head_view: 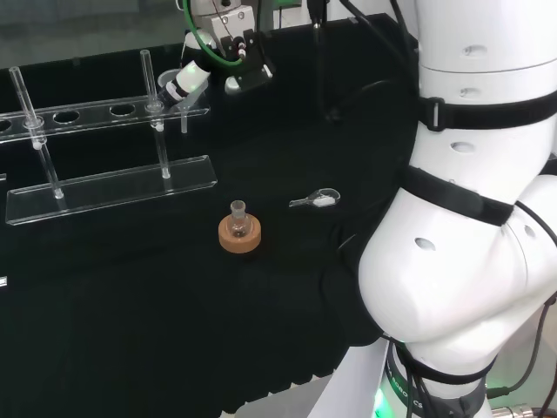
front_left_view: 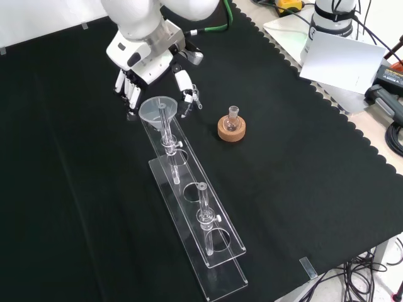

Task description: Pick up the funnel from the transparent funnel stand.

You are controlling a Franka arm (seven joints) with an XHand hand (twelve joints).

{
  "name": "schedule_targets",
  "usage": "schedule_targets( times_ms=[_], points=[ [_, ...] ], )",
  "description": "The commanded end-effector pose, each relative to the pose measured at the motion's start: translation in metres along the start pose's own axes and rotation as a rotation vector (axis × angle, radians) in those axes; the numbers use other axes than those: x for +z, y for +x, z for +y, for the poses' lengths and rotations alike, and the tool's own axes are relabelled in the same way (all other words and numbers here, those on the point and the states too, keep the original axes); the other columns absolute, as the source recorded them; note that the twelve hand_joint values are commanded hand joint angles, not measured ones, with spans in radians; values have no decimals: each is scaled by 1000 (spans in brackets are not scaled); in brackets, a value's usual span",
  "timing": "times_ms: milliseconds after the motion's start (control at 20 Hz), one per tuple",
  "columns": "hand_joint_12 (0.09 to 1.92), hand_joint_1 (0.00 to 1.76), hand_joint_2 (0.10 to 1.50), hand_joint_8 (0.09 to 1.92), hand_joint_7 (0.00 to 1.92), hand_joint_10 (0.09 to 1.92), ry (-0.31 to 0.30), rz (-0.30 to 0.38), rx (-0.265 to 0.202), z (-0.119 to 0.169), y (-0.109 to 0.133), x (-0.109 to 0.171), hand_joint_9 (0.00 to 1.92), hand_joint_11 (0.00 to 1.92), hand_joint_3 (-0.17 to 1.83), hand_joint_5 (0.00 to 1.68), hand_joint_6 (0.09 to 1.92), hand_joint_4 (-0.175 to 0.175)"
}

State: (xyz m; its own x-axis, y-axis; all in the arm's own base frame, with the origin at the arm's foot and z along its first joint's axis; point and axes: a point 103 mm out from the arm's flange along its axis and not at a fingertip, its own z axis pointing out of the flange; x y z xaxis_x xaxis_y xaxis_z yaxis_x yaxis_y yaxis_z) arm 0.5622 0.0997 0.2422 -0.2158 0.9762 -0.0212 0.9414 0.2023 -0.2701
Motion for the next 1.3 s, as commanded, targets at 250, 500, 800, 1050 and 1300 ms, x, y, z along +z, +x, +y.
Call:
schedule_targets(
  times_ms=[250, 500, 800, 1050, 1300],
  points=[
    [934, 1098, 423, 514, 1128, 196, -87, 15, -2, -5, 0, -17, 1274, 1008, 732, 806, 587, -44],
    [877, 1117, 424, 526, 1145, 159, -95, -13, -4, -11, 0, -28, 1310, 1110, 738, 814, 649, -57],
    [821, 1128, 425, 532, 1145, 137, -109, -57, -7, -25, -3, -50, 1351, 1199, 748, 811, 664, -70],
    [798, 1129, 422, 533, 1150, 115, -114, -96, 4, -35, -1, -65, 1369, 1224, 757, 815, 670, -72],
    [798, 1130, 423, 533, 1154, 109, -138, -103, 12, -49, -4, -73, 1375, 1246, 759, 820, 672, -76]
  ],
)
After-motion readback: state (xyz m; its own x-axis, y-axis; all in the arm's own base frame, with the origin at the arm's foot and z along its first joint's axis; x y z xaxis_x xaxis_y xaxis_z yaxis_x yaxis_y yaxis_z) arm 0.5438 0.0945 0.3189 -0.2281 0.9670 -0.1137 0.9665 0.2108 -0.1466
